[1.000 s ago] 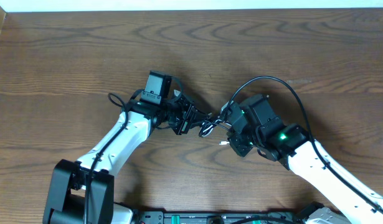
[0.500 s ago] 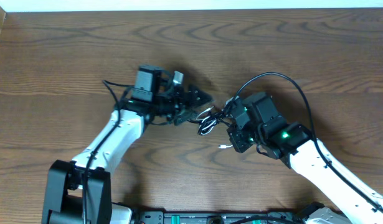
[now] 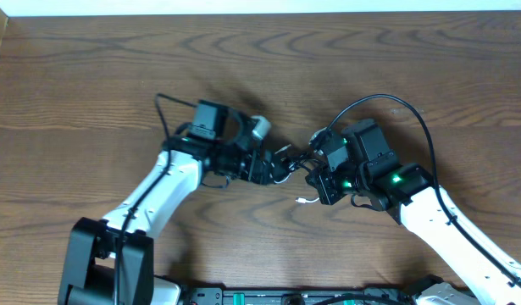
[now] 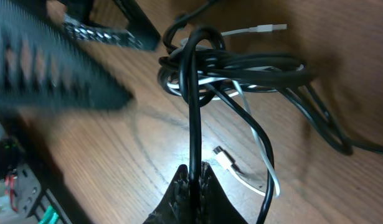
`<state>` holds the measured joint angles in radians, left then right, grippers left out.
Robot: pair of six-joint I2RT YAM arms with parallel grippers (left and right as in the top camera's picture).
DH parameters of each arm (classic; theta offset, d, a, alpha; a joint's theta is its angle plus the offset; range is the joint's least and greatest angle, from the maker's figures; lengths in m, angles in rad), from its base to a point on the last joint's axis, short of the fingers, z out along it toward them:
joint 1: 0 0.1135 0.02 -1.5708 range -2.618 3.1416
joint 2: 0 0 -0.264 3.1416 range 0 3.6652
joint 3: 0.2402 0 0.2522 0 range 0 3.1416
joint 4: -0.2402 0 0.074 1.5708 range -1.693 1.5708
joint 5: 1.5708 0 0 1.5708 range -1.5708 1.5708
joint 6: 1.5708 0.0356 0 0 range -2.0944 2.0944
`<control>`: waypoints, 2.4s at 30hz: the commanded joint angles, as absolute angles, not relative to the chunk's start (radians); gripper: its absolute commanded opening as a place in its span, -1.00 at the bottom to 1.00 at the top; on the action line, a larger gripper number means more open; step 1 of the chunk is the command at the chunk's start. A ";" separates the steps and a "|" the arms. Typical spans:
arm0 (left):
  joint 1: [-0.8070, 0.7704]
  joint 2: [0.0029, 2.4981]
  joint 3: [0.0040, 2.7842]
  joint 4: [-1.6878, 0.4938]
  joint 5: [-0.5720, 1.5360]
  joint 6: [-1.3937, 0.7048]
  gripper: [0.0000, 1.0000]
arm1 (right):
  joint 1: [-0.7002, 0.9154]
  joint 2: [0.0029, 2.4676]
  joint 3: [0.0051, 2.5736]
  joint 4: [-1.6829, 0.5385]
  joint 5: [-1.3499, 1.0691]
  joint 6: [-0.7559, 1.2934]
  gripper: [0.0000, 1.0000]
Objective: Untangle cables
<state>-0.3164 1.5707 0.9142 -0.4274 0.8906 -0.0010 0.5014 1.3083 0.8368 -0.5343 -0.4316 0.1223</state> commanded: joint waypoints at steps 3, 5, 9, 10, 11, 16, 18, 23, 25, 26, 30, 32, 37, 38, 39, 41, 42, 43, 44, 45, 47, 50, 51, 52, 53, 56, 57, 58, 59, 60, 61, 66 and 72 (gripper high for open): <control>-0.414 1.573 0.913 -0.433 0.693 0.243 0.33 | 0.498 1.309 0.847 -0.532 -0.471 0.141 -0.98; -0.434 1.573 0.913 -0.432 0.630 0.244 0.02 | 0.498 1.309 0.847 -0.532 -0.471 0.141 -0.98; -0.442 1.573 0.913 -0.430 0.563 0.243 -0.46 | 0.498 1.309 0.847 -0.537 -0.470 0.134 -0.98; -0.442 1.573 0.913 -0.430 0.563 0.243 -0.51 | 0.498 1.309 0.847 -0.538 -0.470 0.133 -0.98; -0.442 1.573 0.913 -0.429 0.563 0.243 -0.53 | 0.497 1.309 0.847 -0.539 -0.471 0.133 -0.98; -0.442 1.573 0.913 -0.426 0.563 0.230 -0.59 | 0.497 1.309 0.845 -0.543 -0.470 0.133 -0.98; -0.442 1.573 0.913 -0.416 0.564 0.219 -0.63 | 0.497 1.309 0.840 -0.542 -0.470 0.134 -0.98; -0.442 1.573 0.913 -0.385 0.564 0.219 -0.85 | 0.497 1.309 0.830 -0.541 -0.470 0.134 -0.98; -0.442 1.573 0.913 -0.376 0.571 0.220 -0.85 | 0.497 1.309 0.826 -0.540 -0.470 0.133 -0.98; -0.442 1.573 0.913 -0.373 0.580 0.220 -0.85 | 0.497 1.309 0.823 -0.538 -0.470 0.133 -0.98; -0.442 1.573 0.913 -0.364 0.599 0.225 -0.85 | 0.497 1.309 0.808 -0.525 -0.470 0.134 -0.98; -0.442 1.573 0.913 -0.361 0.617 0.241 -0.86 | 0.497 1.310 0.802 -0.509 -0.470 0.134 -0.98; -0.442 1.573 0.913 -0.366 0.731 0.315 -0.85 | 0.497 1.336 0.802 -0.476 -0.471 0.134 -0.98; -0.442 1.573 0.913 -0.366 0.733 0.318 -0.85 | 0.497 1.348 0.802 -0.472 -0.471 0.134 -0.98; -0.442 1.573 0.913 -0.366 0.733 0.318 -0.85 | 0.497 1.361 0.802 -0.467 -0.471 0.134 -0.98; -0.442 1.573 0.913 -0.366 0.733 0.318 -0.85 | 0.497 1.390 0.802 -0.451 -0.476 0.134 -0.98; -0.442 1.573 0.913 -0.366 0.733 0.318 -0.85 | 0.497 1.408 0.802 -0.437 -0.482 0.134 -0.98; -0.442 1.573 0.913 -0.366 0.733 0.318 -0.85 | 0.497 1.420 0.802 -0.425 -0.486 0.134 -0.98; -0.442 1.573 0.913 -0.366 0.733 0.318 -0.86 | 0.497 1.433 0.802 -0.410 -0.486 0.134 -0.98; -0.442 1.573 0.913 -0.366 0.733 0.318 -0.85 | 0.497 1.443 0.802 -0.395 -0.489 0.134 -0.98; -0.442 1.573 0.913 -0.366 0.733 0.322 -0.85 | 0.497 1.457 0.802 -0.368 -0.495 0.134 -0.98; -0.442 1.573 0.913 -0.366 0.733 0.321 -0.85 | 0.497 1.461 0.802 -0.326 -0.513 0.134 -0.98; -0.442 1.573 0.913 -0.366 0.733 0.321 -0.85 | 0.497 1.460 0.802 -0.315 -0.512 0.134 -0.98; -0.442 1.573 0.913 -0.366 0.733 0.321 -0.85 | 0.497 1.459 0.802 -0.295 -0.512 0.134 -0.98; -0.442 1.573 0.913 -0.366 0.733 0.321 -0.85 | 0.495 1.459 0.802 -0.282 -0.512 0.134 -0.98; -0.442 1.573 0.913 -0.374 0.735 0.321 -0.85 | 0.477 1.451 0.802 -0.253 -0.522 0.134 -0.98; -0.442 1.573 0.913 -0.377 0.739 0.324 -0.85 | 0.471 1.450 0.802 -0.247 -0.538 0.134 -0.99; -0.442 1.573 0.913 -0.382 0.760 0.344 -0.85 | 0.465 1.450 0.802 -0.242 -0.558 0.134 -0.99; -0.442 1.573 0.913 -0.389 0.789 0.366 -0.85 | 0.459 1.451 0.802 -0.240 -0.573 0.134 -0.98; -0.442 1.573 0.913 -0.394 0.822 0.387 -0.85 | 0.451 1.451 0.802 -0.240 -0.585 0.134 -0.98; -0.442 1.573 0.913 -0.400 0.851 0.406 -0.86 | 0.444 1.451 0.802 -0.243 -0.588 0.134 -0.98; -0.442 1.573 0.913 -0.398 0.785 0.382 -0.85 | 0.423 1.449 0.802 -0.269 -0.630 0.133 -0.98; -0.442 1.573 0.913 -0.383 0.605 0.246 -0.37 | 0.391 1.448 0.802 -0.358 -0.770 0.091 -0.98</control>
